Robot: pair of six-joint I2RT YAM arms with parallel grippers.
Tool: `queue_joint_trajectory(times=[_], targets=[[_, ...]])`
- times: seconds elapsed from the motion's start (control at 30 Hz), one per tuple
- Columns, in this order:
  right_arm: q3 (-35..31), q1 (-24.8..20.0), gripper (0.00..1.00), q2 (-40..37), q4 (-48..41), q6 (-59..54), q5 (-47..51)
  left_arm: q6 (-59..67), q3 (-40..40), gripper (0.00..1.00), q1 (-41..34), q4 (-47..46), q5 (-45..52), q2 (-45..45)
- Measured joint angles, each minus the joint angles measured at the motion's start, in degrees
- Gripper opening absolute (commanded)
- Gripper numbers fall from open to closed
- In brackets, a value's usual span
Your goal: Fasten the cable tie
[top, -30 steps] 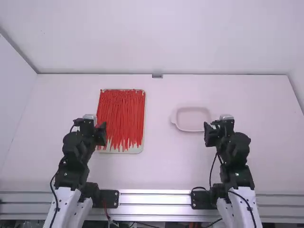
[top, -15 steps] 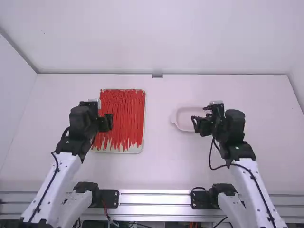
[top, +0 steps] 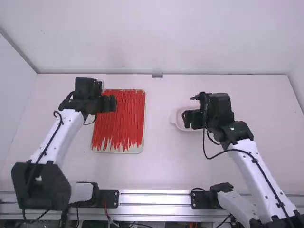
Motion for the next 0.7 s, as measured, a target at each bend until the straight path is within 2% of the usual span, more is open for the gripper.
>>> queue_joint_trajectory(times=[0.13,0.3,0.47,0.7], targets=[[-0.1,-0.1,0.98,1.7,4.7,0.8,3.4,1.4,3.9,0.98,0.0,-0.8,0.7,4.3],[-5.1,-1.0,0.98,2.4,13.4,1.6,5.3,1.9,2.5,0.99,0.0,3.9,0.6,6.1],[-9.3,-1.1,0.98,3.0,15.7,1.7,4.9,1.9,-1.4,0.99,0.0,6.4,1.7,6.1],[-9.5,0.7,0.98,3.1,18.4,2.4,3.5,1.9,-2.0,0.99,0.0,9.9,3.2,6.1]])
